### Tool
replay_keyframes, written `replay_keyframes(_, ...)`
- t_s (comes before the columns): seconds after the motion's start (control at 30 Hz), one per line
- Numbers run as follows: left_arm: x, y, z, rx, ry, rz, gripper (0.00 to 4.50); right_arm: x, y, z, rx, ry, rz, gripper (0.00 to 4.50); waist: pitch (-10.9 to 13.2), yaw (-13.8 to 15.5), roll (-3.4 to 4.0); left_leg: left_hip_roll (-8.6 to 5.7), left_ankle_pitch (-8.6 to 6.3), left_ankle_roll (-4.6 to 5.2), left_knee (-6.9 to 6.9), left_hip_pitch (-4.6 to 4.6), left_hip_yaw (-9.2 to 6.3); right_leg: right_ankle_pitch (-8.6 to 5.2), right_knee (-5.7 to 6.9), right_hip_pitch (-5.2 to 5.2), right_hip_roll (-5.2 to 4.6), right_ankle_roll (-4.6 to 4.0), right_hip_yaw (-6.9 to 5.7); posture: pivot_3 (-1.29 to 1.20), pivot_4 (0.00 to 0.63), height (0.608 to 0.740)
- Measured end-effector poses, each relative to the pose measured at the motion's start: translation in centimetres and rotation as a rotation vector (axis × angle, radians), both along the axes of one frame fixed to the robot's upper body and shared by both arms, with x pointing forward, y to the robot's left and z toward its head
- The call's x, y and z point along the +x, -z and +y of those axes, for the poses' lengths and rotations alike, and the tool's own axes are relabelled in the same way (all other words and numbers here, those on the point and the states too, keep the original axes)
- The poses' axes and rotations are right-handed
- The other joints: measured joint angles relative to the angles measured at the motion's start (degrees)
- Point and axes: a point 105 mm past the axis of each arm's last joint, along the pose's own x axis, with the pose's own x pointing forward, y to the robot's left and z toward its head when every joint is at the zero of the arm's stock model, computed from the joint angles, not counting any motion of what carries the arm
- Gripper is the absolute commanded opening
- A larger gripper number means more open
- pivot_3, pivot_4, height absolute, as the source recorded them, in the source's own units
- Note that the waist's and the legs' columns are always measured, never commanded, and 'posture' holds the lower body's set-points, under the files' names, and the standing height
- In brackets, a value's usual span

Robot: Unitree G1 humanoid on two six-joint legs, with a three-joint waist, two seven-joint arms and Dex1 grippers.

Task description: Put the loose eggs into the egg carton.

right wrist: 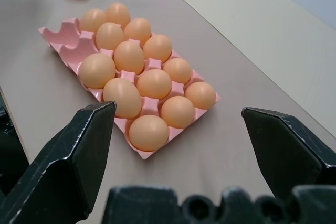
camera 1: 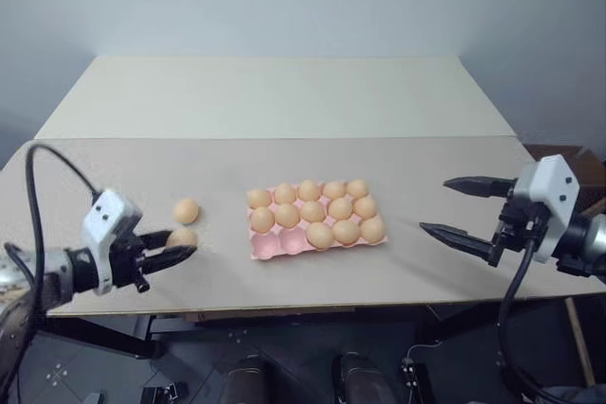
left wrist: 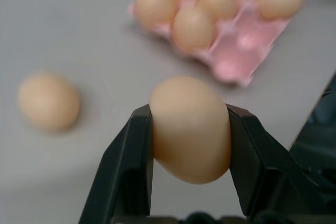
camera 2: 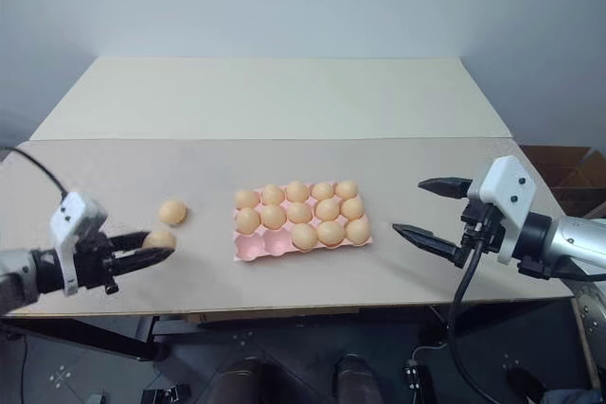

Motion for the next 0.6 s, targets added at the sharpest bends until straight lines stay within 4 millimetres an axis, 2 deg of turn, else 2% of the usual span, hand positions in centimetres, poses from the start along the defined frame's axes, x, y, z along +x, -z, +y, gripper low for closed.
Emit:
replay_keyframes(0.1, 1.4, -0.3, -2.5, -0.017, 0.124, -0.047, 1.68, 0.2, 0.0, 0.3, 0.019, 0.007, -0.009, 4.5, -0.01, 0.09, 0.01, -0.04, 0.0, 0.01, 0.04, 0.01, -0.02, 0.02, 0.0, 0.08, 0.01, 0.04, 0.0, 0.0, 0.15, 0.74)
replay_keyframes(0.23, 2.9, 1.0, -6.1, -0.029, 0.26, -0.032, 1.68, 0.3, 0.0, 0.4, 0.027, 0.018, -0.022, 4.5, 0.0, -0.06, -0.01, -0.04, 0.01, 0.01, 0.06, -0.08, -0.06, 0.42, -0.08, 0.07, 0.05, 0.4, 0.0, 0.0, 0.15, 0.74)
replay_keyframes(0.47, 5.5, 3.6, -9.9, 0.015, 0.353, -0.019, 1.68, 0.3, 0.1, 0.7, 0.036, 0.024, -0.026, 4.5, 0.0, -0.23, -0.02, -0.06, 0.01, 0.03, 0.09, -0.09, -0.13, 0.42, -0.11, 0.09, 0.08, 0.46, 0.0, 0.0, 0.15, 0.74)
replay_keyframes(0.6, 5.0, 4.4, -11.6, -0.011, 0.411, 0.0, 2.91, 0.3, 0.0, 0.7, 0.037, 0.035, -0.035, 4.5, 0.0, -0.4, -0.02, -0.05, 0.0, 0.04, 0.09, -0.13, -0.14, 0.44, -0.12, 0.07, 0.08, 0.46, 0.0, 0.0, 0.15, 0.74)
